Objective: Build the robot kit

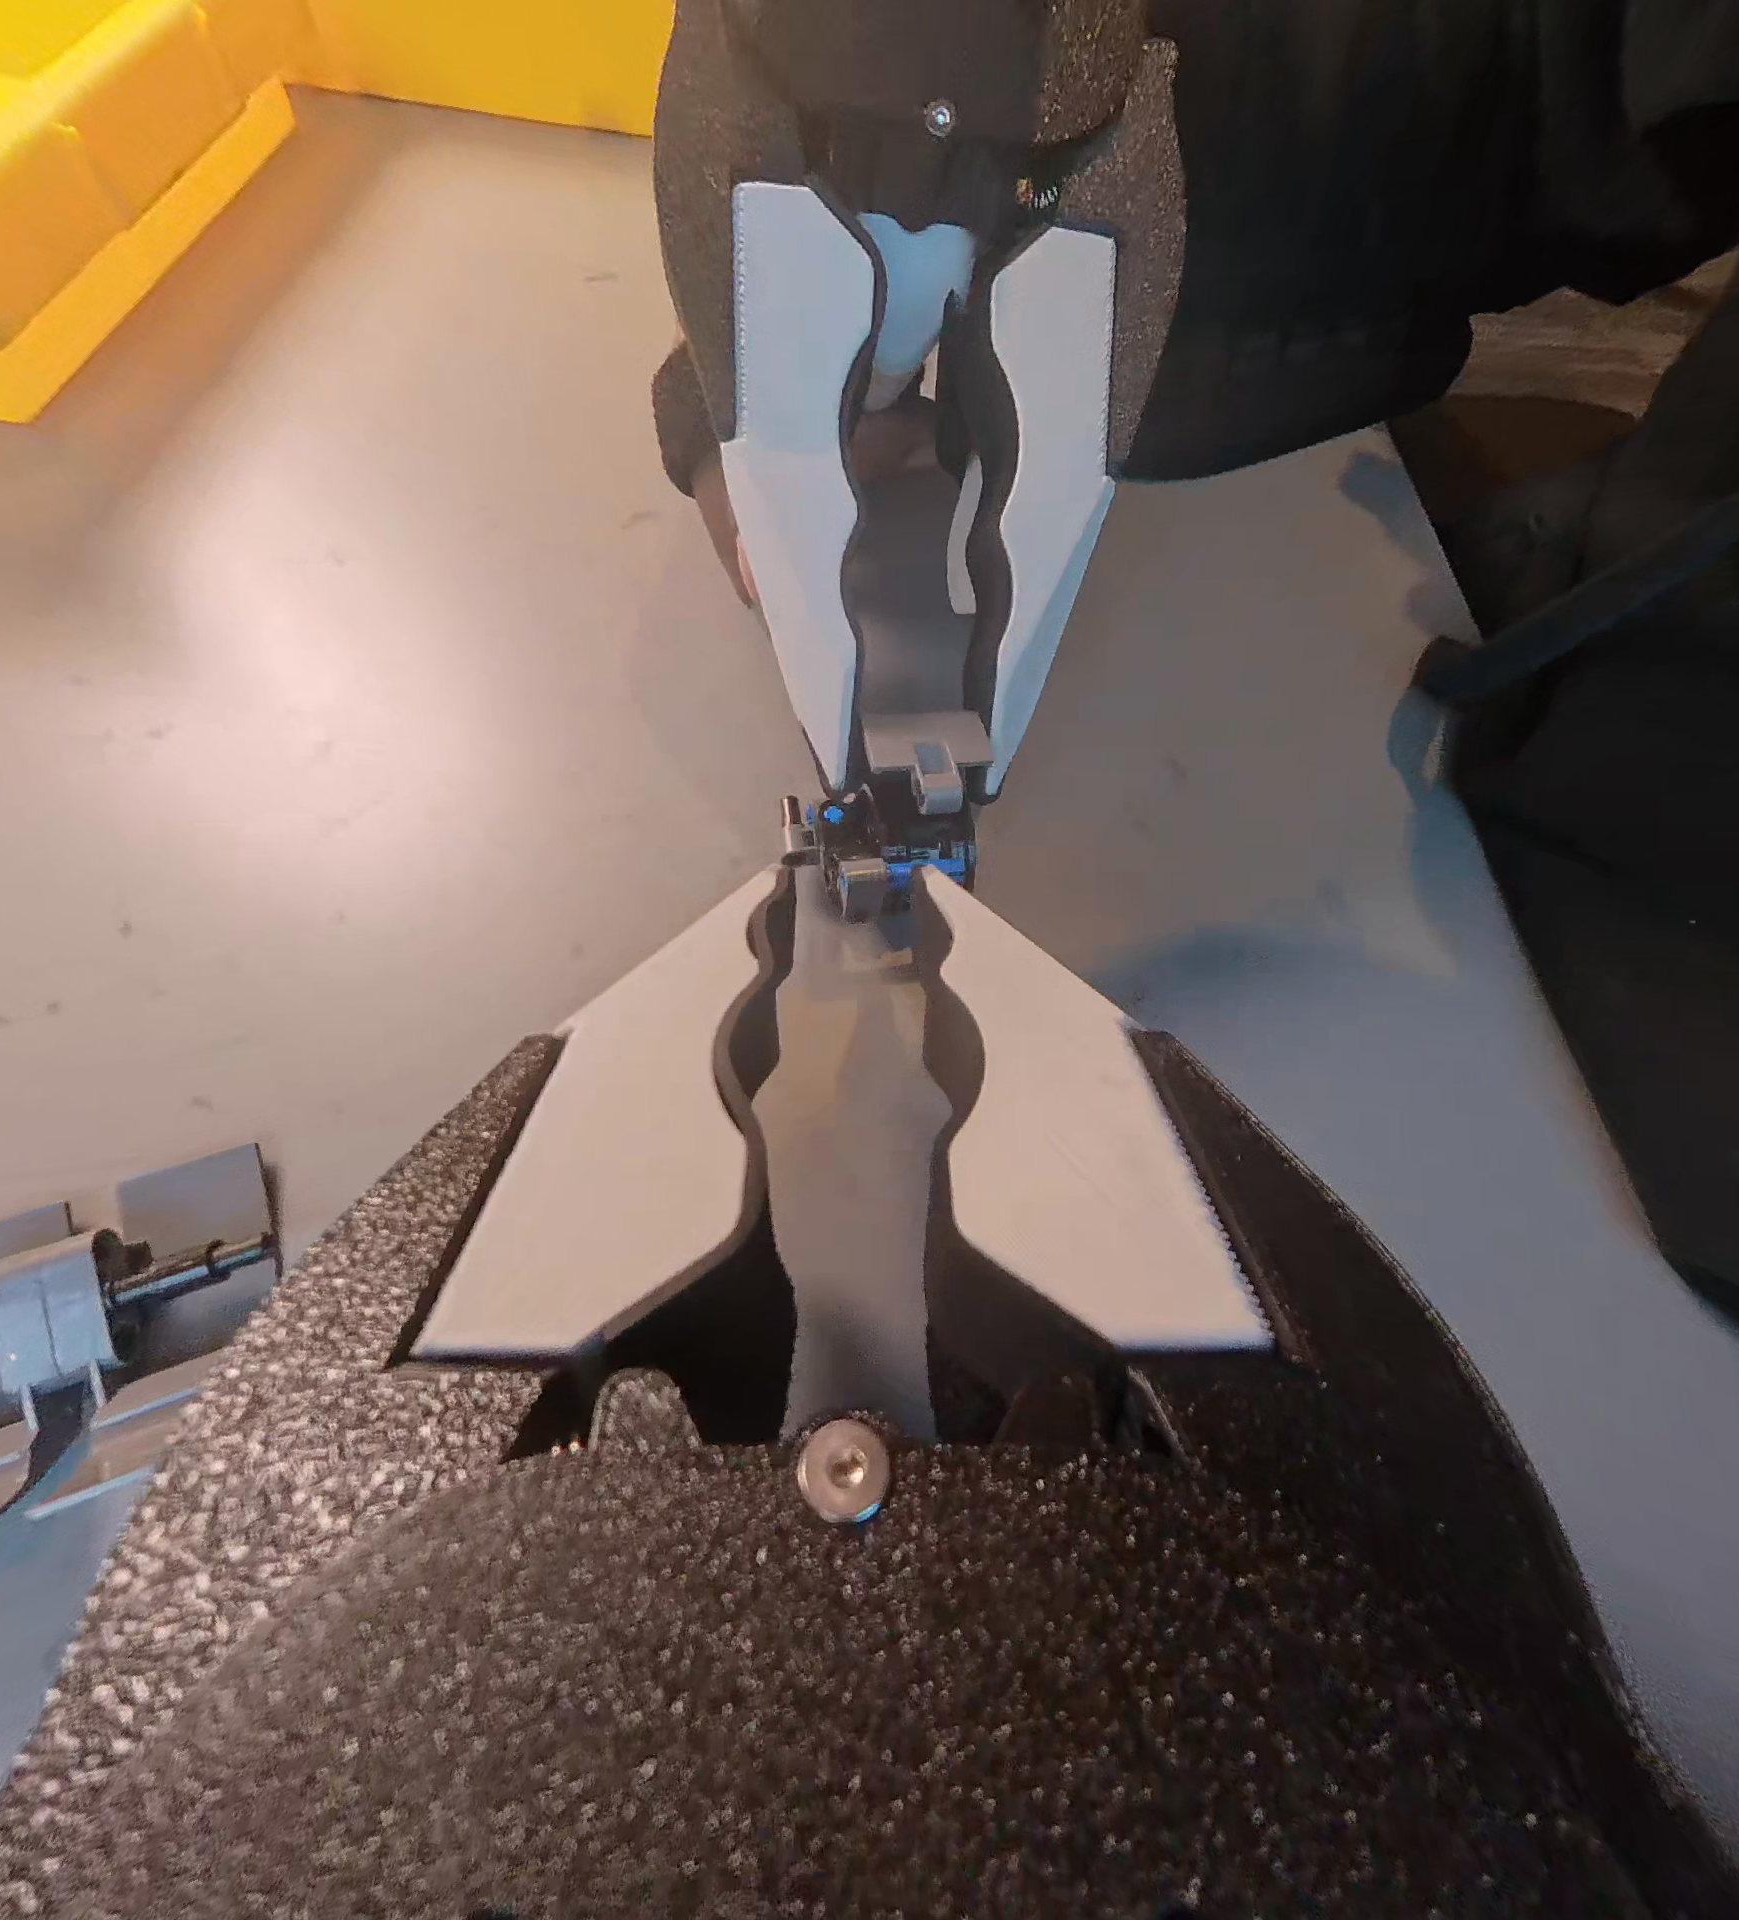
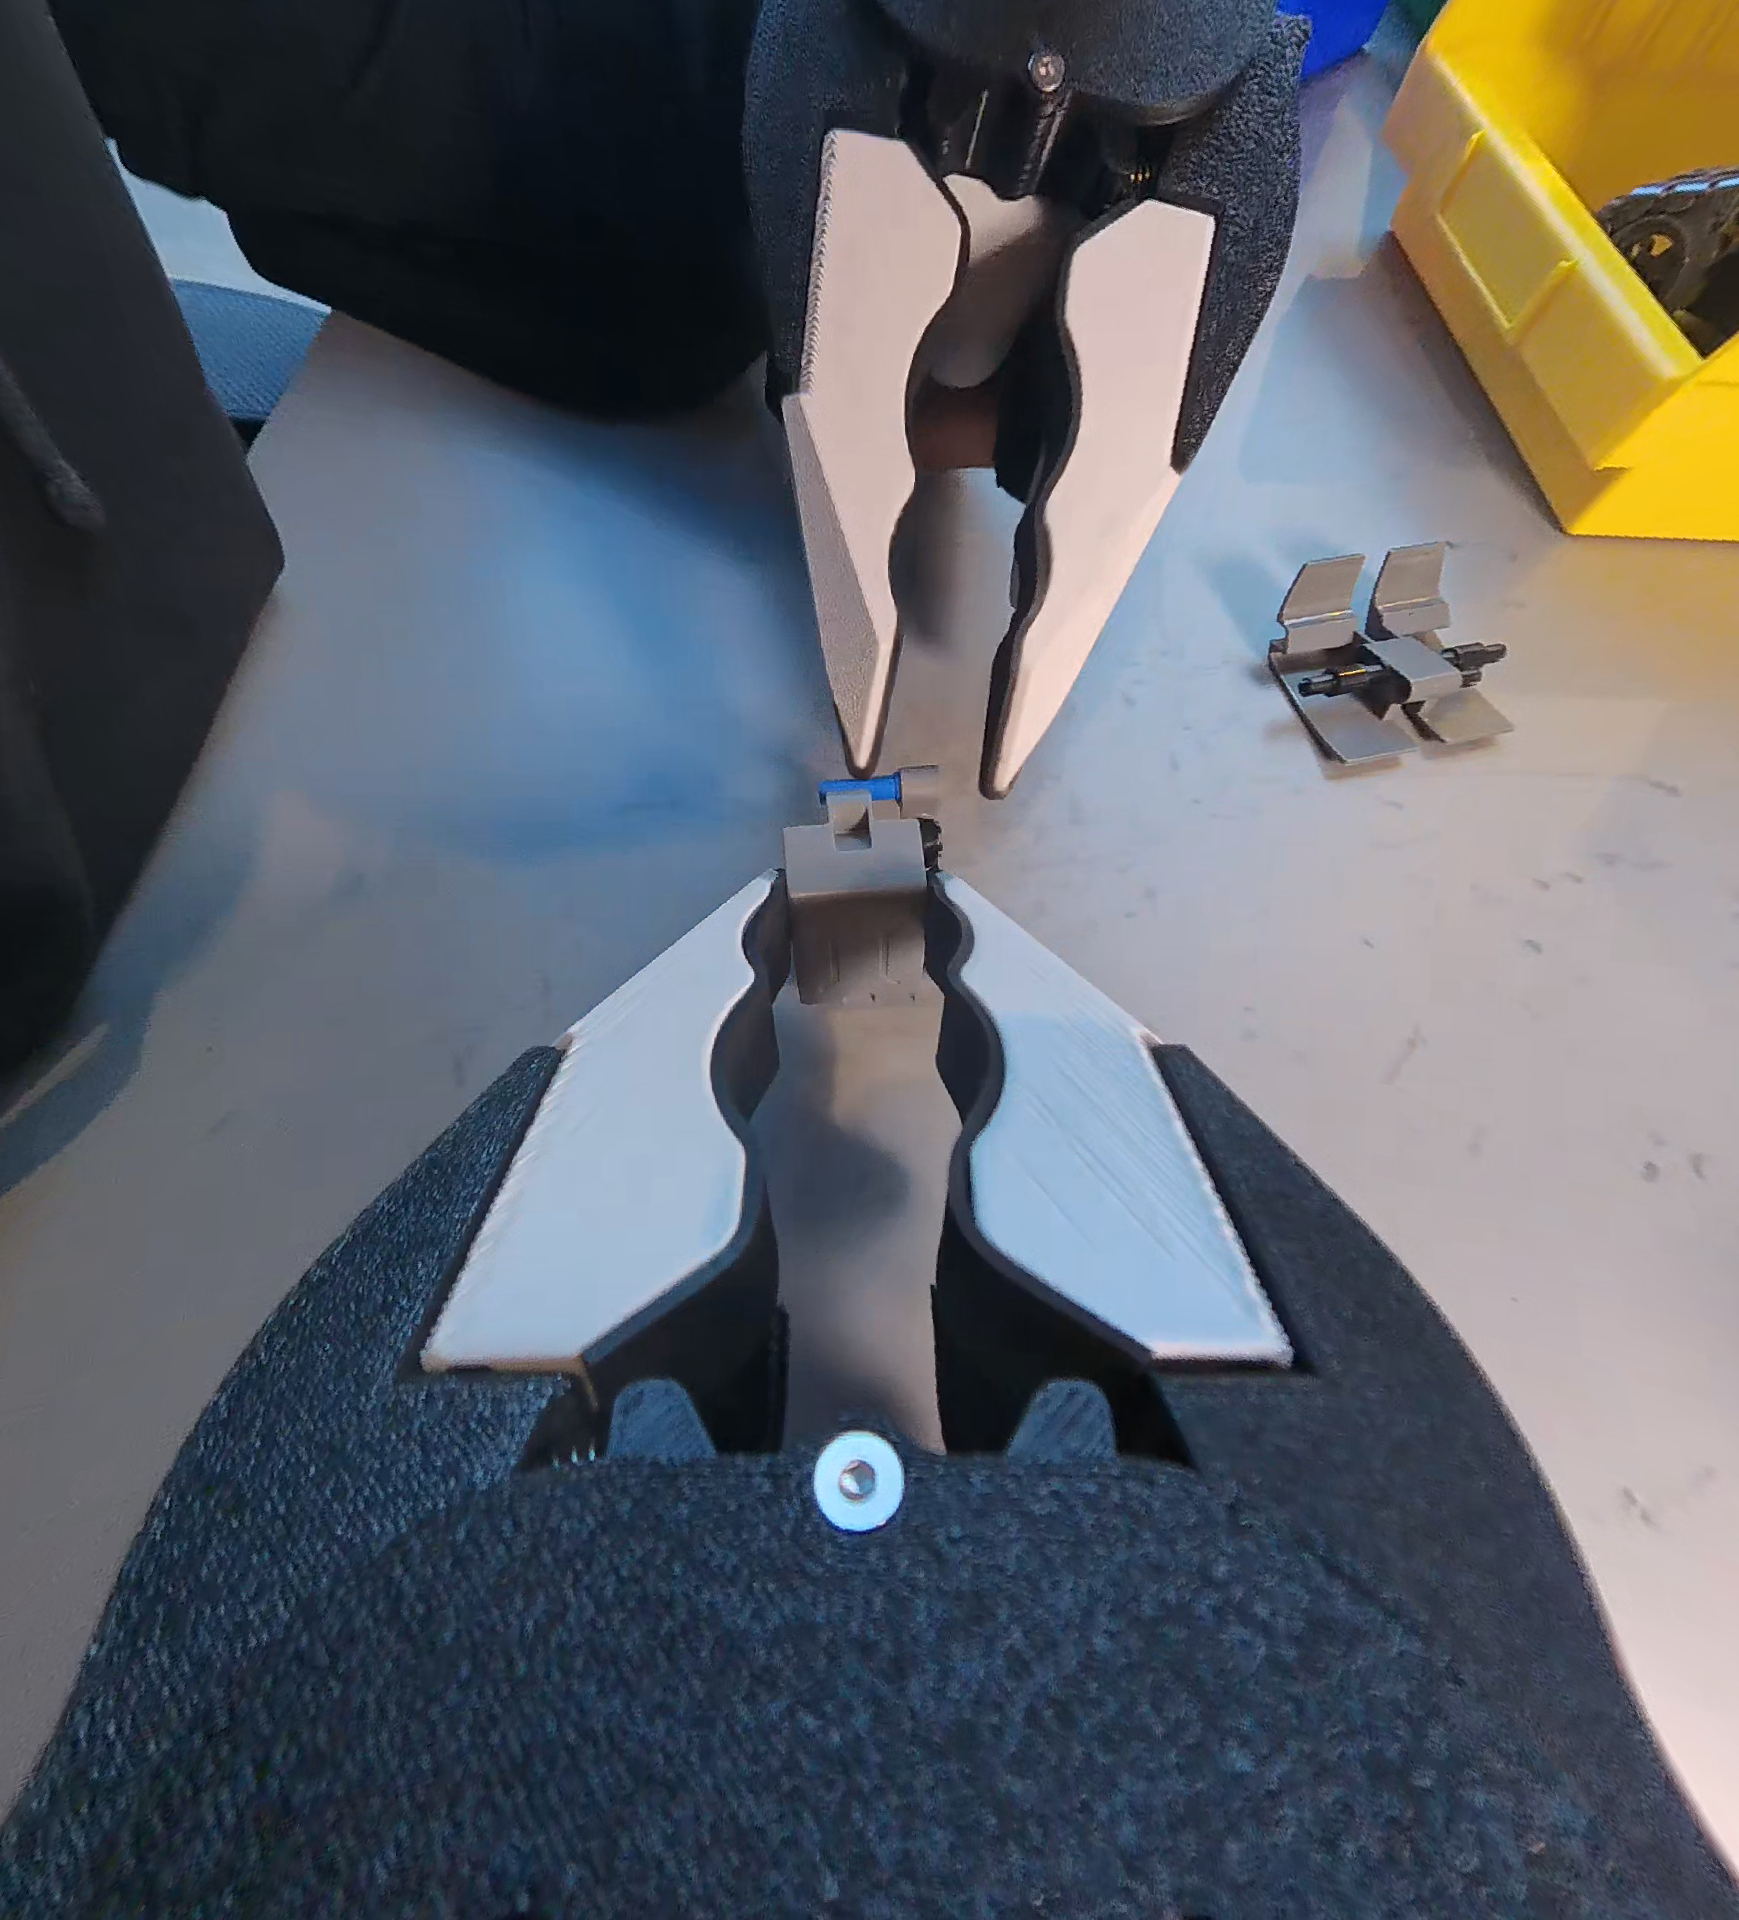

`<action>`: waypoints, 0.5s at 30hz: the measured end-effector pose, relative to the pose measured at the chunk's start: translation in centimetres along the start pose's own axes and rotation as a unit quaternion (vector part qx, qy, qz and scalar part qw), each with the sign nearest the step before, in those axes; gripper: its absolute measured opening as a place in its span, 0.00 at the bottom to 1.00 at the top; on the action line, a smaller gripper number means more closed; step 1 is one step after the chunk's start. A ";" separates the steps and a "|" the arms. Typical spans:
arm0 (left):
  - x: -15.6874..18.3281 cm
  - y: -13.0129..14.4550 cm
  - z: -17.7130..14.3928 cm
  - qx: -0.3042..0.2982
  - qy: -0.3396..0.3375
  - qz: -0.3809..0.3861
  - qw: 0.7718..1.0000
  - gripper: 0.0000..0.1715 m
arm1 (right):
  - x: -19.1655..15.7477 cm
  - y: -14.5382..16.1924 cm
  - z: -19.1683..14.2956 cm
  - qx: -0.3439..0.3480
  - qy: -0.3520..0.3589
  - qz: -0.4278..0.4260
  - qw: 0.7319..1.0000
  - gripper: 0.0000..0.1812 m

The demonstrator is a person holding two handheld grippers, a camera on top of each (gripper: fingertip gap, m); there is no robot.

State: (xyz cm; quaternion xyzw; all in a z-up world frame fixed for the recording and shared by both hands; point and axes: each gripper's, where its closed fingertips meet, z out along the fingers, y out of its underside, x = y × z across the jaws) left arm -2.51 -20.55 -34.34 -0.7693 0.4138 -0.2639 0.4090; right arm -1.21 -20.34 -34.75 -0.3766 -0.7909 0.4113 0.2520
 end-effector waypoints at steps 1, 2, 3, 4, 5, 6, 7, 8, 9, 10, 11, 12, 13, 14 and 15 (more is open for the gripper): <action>0.3 0.0 0.1 0.000 0.005 0.007 1.000 0.09 | 0.0 0.0 0.0 -0.001 0.000 -0.003 1.000 0.14; 0.5 0.0 0.1 0.001 0.009 0.012 1.000 0.08 | -0.1 0.0 0.0 0.001 -0.002 -0.003 1.000 0.14; 0.5 0.0 0.1 -0.001 0.007 0.019 1.000 0.08 | -0.2 0.0 -0.1 0.001 -0.005 -0.003 1.000 0.14; 0.6 0.1 0.1 -0.003 0.007 0.027 1.000 0.08 | -0.3 0.0 -0.1 0.003 -0.008 -0.004 1.000 0.14; 0.6 0.2 0.1 -0.007 0.006 0.034 0.999 0.10 | -0.4 0.0 -0.1 0.003 -0.012 -0.006 1.000 0.14; 0.9 0.3 0.2 -0.009 0.010 0.041 0.999 0.10 | -0.6 0.0 -0.1 0.003 -0.015 -0.009 1.000 0.14; 1.1 0.3 0.2 -0.009 0.013 0.046 0.999 0.10 | -0.7 0.0 0.0 0.002 -0.018 -0.011 1.000 0.14; 1.2 0.3 0.3 -0.008 0.015 0.049 0.999 0.09 | -0.8 0.0 0.0 0.000 -0.019 -0.014 1.000 0.14; 1.3 0.2 0.4 -0.006 0.017 0.050 0.999 0.08 | -0.8 0.1 0.0 -0.002 -0.019 -0.017 1.000 0.14; 1.4 0.1 0.5 -0.005 0.017 0.050 0.999 0.08 | -0.9 0.1 -0.1 -0.005 -0.020 -0.021 1.000 0.14; 1.4 0.1 0.5 -0.005 0.018 0.047 0.999 0.08 | -0.9 0.2 -0.1 -0.007 -0.020 -0.026 0.999 0.14; 1.4 0.0 0.6 -0.005 0.019 0.042 0.999 0.08 | -1.0 0.2 -0.1 -0.010 -0.020 -0.030 0.999 0.14; 1.4 -0.1 0.6 -0.003 0.020 0.039 0.999 0.07 | -1.0 0.3 -0.1 -0.014 -0.020 -0.036 0.999 0.14; 1.4 -0.2 0.7 -0.001 0.020 0.034 0.999 0.07 | -1.0 0.3 -0.1 -0.017 -0.019 -0.042 0.999 0.14; 1.4 -0.3 0.7 0.002 0.022 0.027 0.999 0.06 | -1.1 0.4 -0.1 -0.019 -0.019 -0.046 0.999 0.14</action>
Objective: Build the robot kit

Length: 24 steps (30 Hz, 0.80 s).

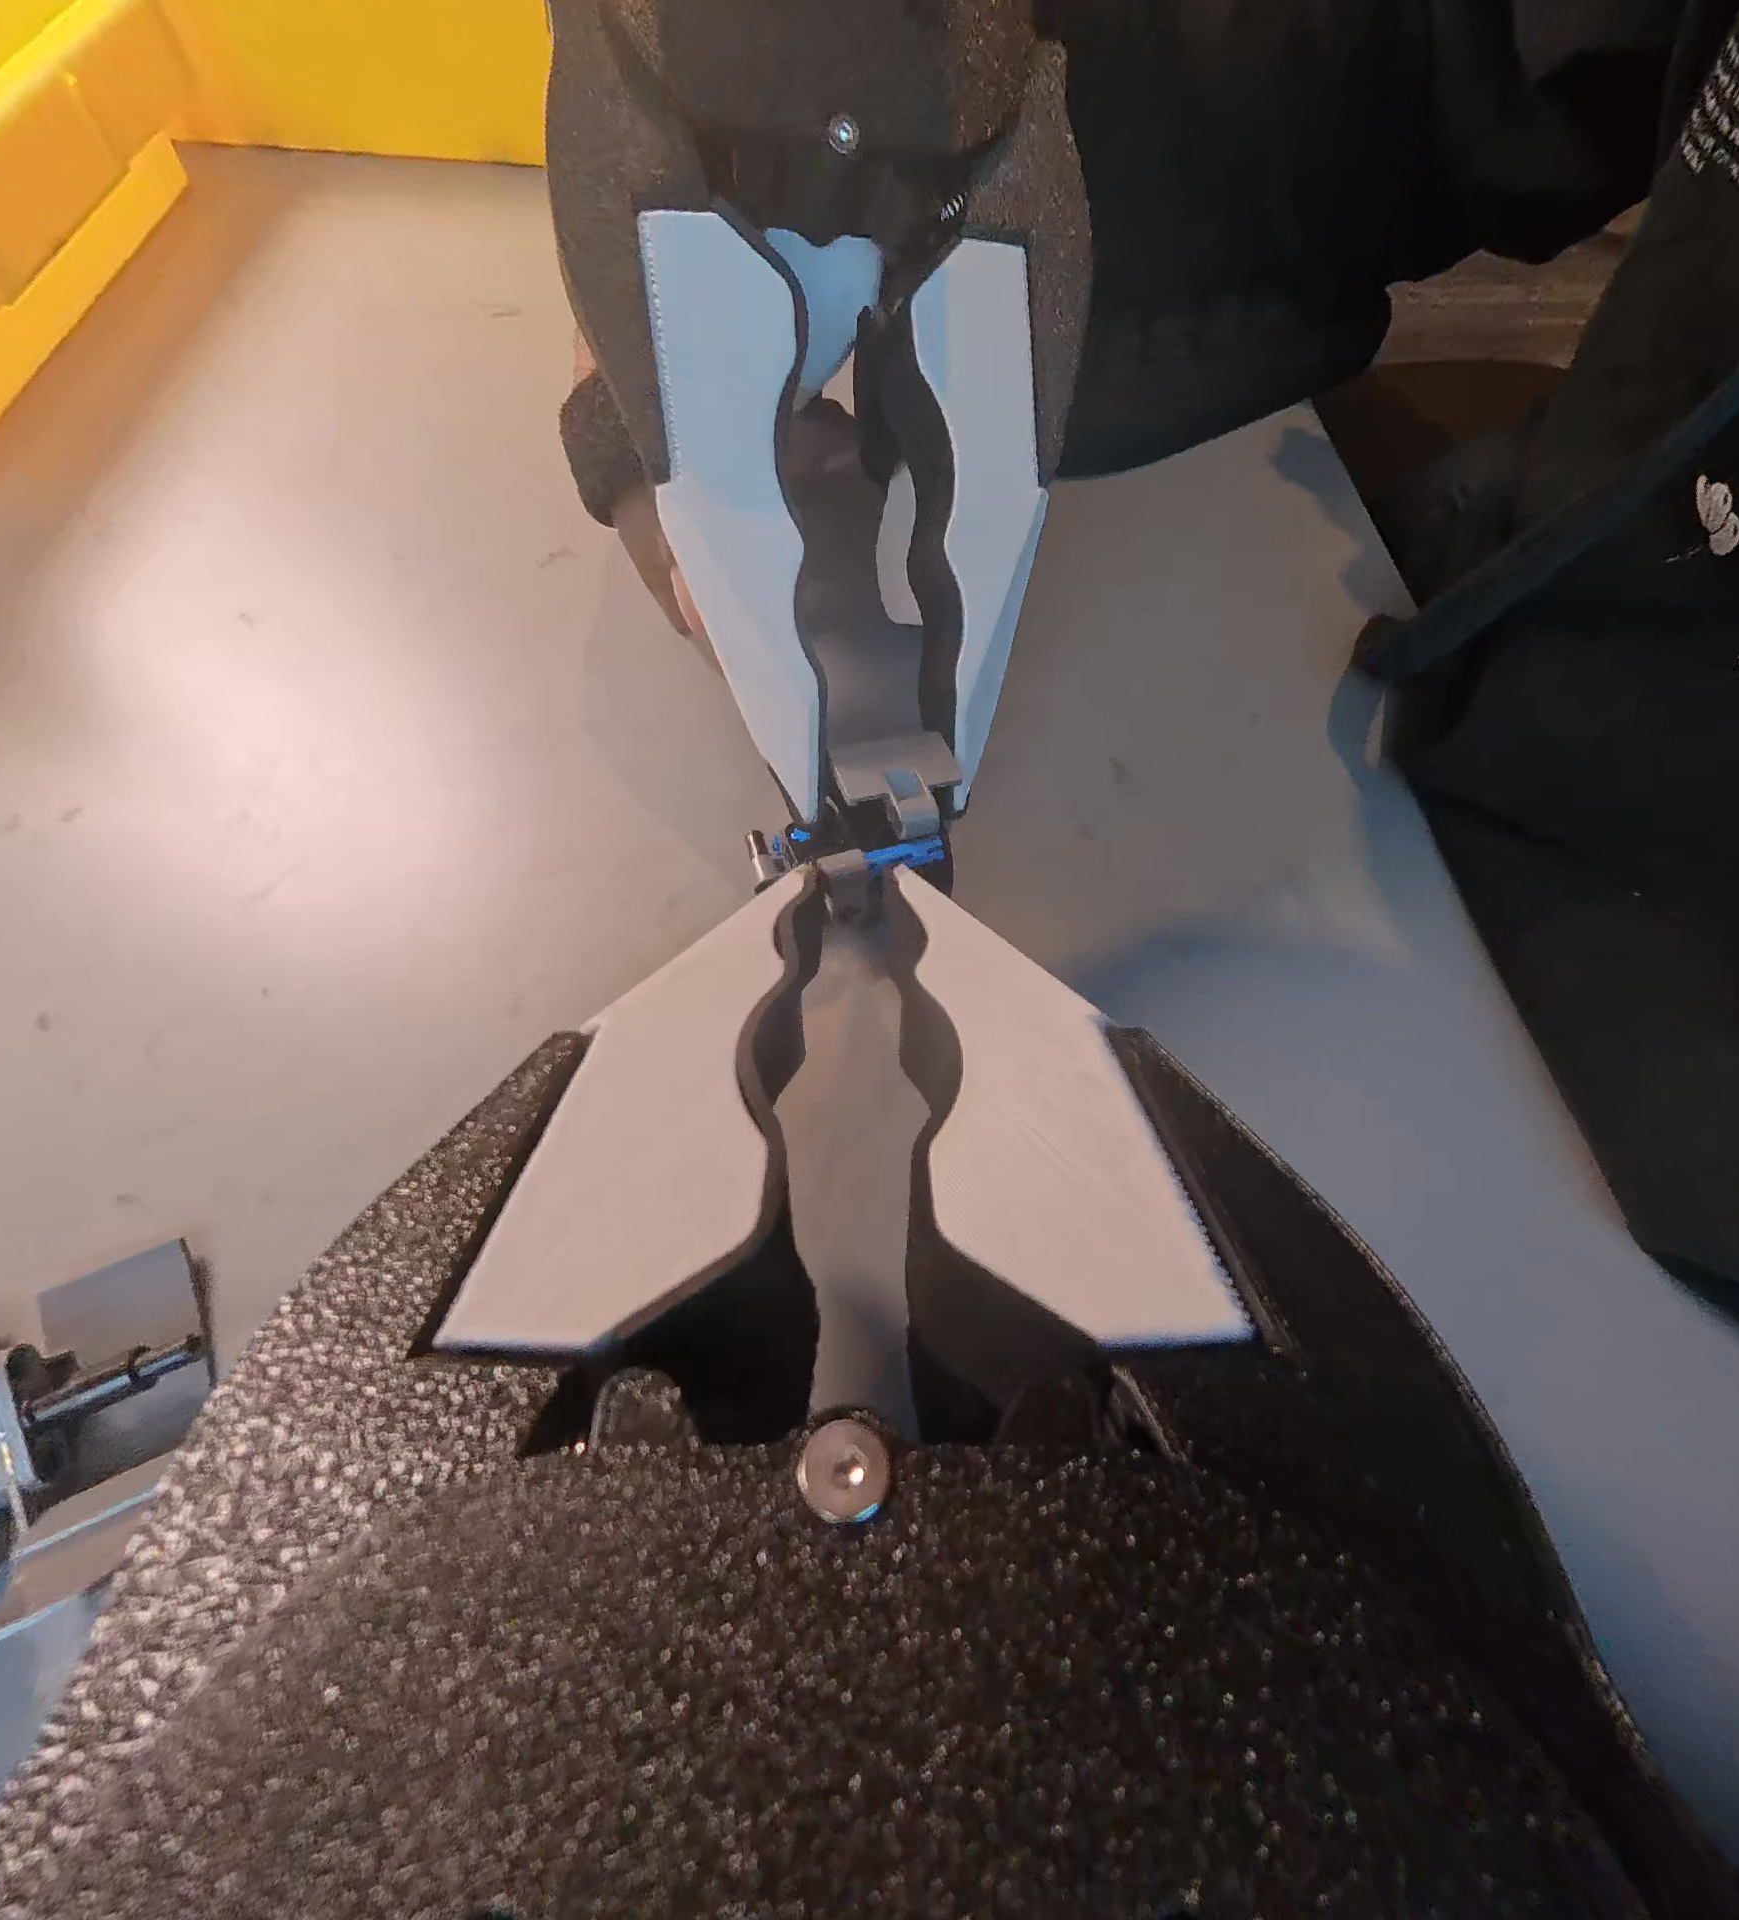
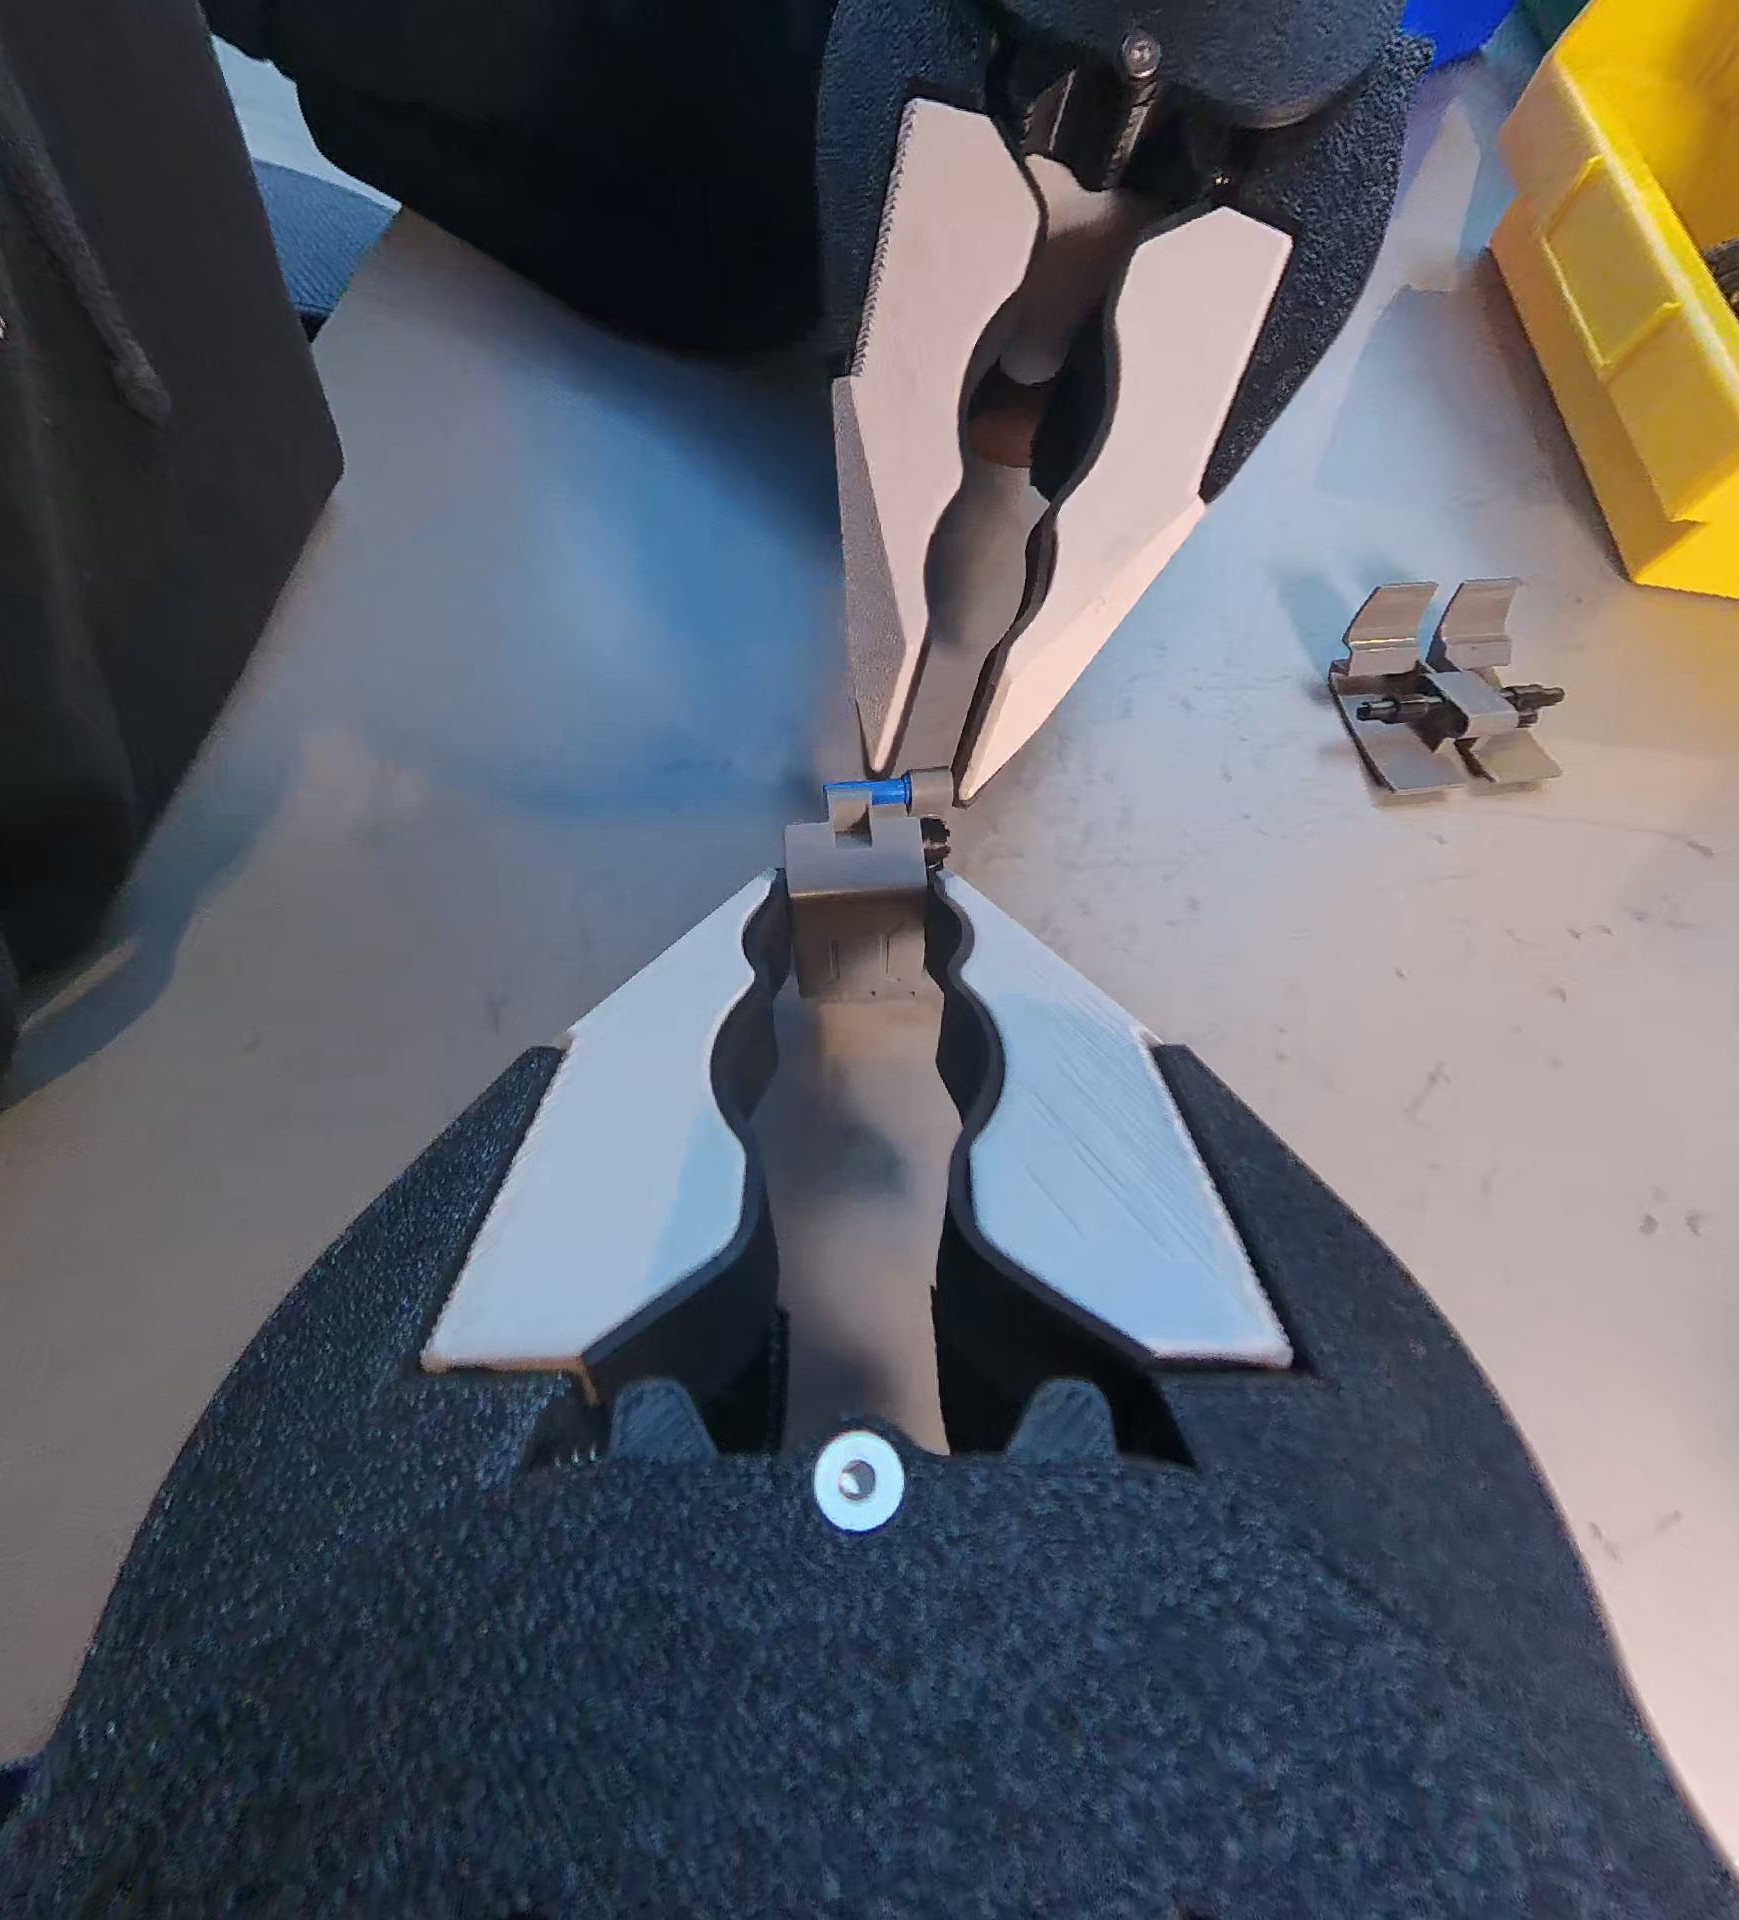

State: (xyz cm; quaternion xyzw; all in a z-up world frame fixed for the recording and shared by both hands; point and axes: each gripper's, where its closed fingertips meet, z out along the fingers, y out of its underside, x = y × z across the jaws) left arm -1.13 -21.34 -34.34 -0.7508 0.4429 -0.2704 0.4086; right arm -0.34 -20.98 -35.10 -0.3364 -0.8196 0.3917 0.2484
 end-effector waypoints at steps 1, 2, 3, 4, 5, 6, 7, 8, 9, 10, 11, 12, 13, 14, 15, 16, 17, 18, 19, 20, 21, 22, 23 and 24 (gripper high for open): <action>0.0 -0.1 0.0 0.002 0.002 -0.007 1.000 0.05 | 0.0 0.0 0.0 -0.003 0.000 -0.004 1.000 0.14; 0.0 -0.1 0.1 0.004 0.003 -0.012 1.000 0.05 | 0.0 0.1 -0.1 -0.005 0.000 -0.007 1.000 0.14; -0.1 -0.1 0.1 0.004 0.002 -0.015 1.000 0.05 | 0.0 0.1 -0.1 -0.007 0.000 -0.009 1.000 0.14; -0.1 -0.1 0.1 0.005 0.000 -0.015 1.000 0.05 | -0.1 0.2 -0.1 -0.008 0.000 -0.011 1.000 0.14; -0.1 -0.1 0.1 0.005 0.000 -0.015 1.000 0.05 | -0.1 0.2 -0.1 -0.007 0.001 -0.011 1.000 0.14; -0.1 -0.1 0.1 0.005 0.000 -0.014 1.000 0.05 | 0.0 0.2 -0.1 -0.006 0.000 -0.009 1.000 0.14; 0.0 -0.1 0.1 0.005 0.002 -0.010 1.000 0.05 | -0.1 0.2 -0.1 -0.003 -0.001 -0.006 1.000 0.14; 0.1 0.0 0.0 0.004 0.002 -0.001 1.000 0.05 | -0.1 0.1 -0.1 -0.002 -0.003 -0.006 1.000 0.14; 0.1 0.0 0.0 0.002 -0.003 0.011 1.000 0.06 | -0.2 0.1 -0.1 -0.003 -0.002 -0.009 1.000 0.14; 0.1 0.2 0.1 -0.002 -0.009 0.022 1.000 0.08 | -0.2 0.1 -0.1 -0.004 -0.002 -0.012 1.000 0.14; 0.1 0.4 0.3 -0.009 -0.013 0.032 0.999 0.07 | -0.3 0.0 -0.1 -0.005 -0.003 -0.014 1.000 0.14; 0.2 0.5 0.4 -0.015 -0.014 0.039 0.999 0.06 | -0.3 0.0 -0.1 -0.005 -0.003 -0.014 1.000 0.14; 0.2 0.4 0.5 -0.015 -0.017 0.042 0.999 0.06 | -0.4 0.1 -0.1 -0.006 -0.005 -0.015 1.000 0.14; 0.2 0.4 0.5 -0.014 -0.019 0.041 0.999 0.05 | -0.4 0.1 -0.1 -0.006 -0.005 -0.016 1.000 0.14; 0.1 0.4 0.5 -0.015 -0.018 0.034 0.999 0.05 | -0.4 0.1 -0.1 -0.008 -0.003 -0.018 1.000 0.14; 0.0 0.4 0.5 -0.014 -0.014 0.022 1.000 0.05 | -0.4 0.1 -0.1 -0.010 -0.003 -0.020 1.000 0.14; 0.0 0.3 0.6 -0.013 -0.010 0.009 1.000 0.05 | -0.4 0.1 -0.1 -0.012 -0.003 -0.024 1.000 0.14; 0.0 0.3 0.6 -0.014 -0.009 -0.001 1.000 0.04 | -0.5 0.1 -0.1 -0.012 -0.003 -0.025 1.000 0.14; -0.1 0.3 0.6 -0.014 -0.009 -0.012 1.000 0.04 | -0.5 0.1 -0.1 -0.012 -0.003 -0.026 1.000 0.14; -0.2 0.3 0.6 -0.014 -0.009 -0.026 1.000 0.04 | -0.5 0.1 -0.1 -0.011 -0.003 -0.027 1.000 0.14; -0.3 0.3 0.6 -0.015 -0.010 -0.037 0.999 0.04 | -0.5 0.2 -0.1 -0.011 -0.003 -0.027 1.000 0.14; -0.4 0.3 0.6 -0.017 -0.011 -0.046 0.999 0.04 | -0.5 0.2 -0.1 -0.011 -0.003 -0.028 1.000 0.14; -0.4 0.3 0.6 -0.018 -0.011 -0.053 0.998 0.04 | -0.5 0.2 -0.1 -0.011 -0.003 -0.030 0.999 0.14; -0.5 0.2 0.7 -0.018 -0.013 -0.060 0.998 0.04 | -0.5 0.2 -0.1 -0.012 -0.002 -0.030 0.999 0.14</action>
